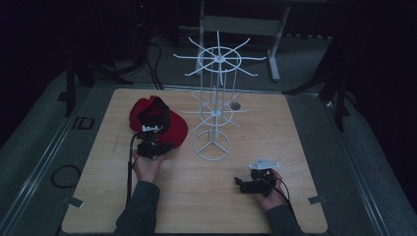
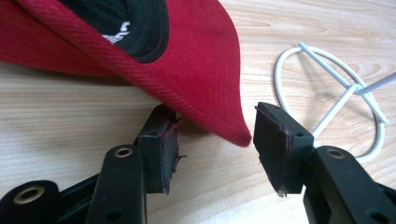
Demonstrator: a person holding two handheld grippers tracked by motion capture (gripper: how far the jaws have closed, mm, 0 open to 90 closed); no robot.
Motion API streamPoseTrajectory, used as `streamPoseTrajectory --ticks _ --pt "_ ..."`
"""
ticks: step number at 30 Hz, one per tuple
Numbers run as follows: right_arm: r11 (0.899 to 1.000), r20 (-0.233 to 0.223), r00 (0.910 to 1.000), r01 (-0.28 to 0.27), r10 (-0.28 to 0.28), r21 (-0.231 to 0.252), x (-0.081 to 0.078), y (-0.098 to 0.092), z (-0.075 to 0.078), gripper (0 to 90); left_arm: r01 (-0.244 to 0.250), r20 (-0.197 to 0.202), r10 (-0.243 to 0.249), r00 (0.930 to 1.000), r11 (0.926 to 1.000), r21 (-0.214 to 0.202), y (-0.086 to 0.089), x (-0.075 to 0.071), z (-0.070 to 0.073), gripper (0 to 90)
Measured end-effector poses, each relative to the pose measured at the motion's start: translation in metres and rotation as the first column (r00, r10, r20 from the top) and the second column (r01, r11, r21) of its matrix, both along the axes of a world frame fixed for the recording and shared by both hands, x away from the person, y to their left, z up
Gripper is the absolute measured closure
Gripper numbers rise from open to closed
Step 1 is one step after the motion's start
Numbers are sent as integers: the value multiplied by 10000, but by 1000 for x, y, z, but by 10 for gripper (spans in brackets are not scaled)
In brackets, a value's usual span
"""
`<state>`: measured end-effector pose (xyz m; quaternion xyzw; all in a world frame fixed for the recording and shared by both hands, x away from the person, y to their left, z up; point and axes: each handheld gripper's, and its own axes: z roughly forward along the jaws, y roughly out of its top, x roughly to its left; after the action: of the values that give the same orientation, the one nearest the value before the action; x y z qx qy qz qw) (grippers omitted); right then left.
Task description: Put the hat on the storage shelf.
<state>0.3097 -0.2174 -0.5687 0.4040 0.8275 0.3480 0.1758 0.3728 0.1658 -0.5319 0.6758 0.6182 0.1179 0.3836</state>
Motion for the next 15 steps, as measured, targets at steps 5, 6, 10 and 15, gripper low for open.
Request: streamPoseTrajectory --ticks 5,6,10,15 --pt "10000 -3 10000 1 -1 3 0 0 0 126 38 -204 -39 9998 10000 -57 -4 12 -8 488" --pt "10000 -2 10000 1 -1 3 0 0 0 126 -3 -241 2 9997 10000 -67 -6 14 -9 486" --pt "10000 -2 10000 2 -2 1 0 0 0 126 -140 -360 134 9993 9998 -160 -8 21 -16 486" --pt "10000 0 10000 -1 1 0 0 0 0 126 -208 -493 197 9986 9995 -224 -4 23 -22 569"
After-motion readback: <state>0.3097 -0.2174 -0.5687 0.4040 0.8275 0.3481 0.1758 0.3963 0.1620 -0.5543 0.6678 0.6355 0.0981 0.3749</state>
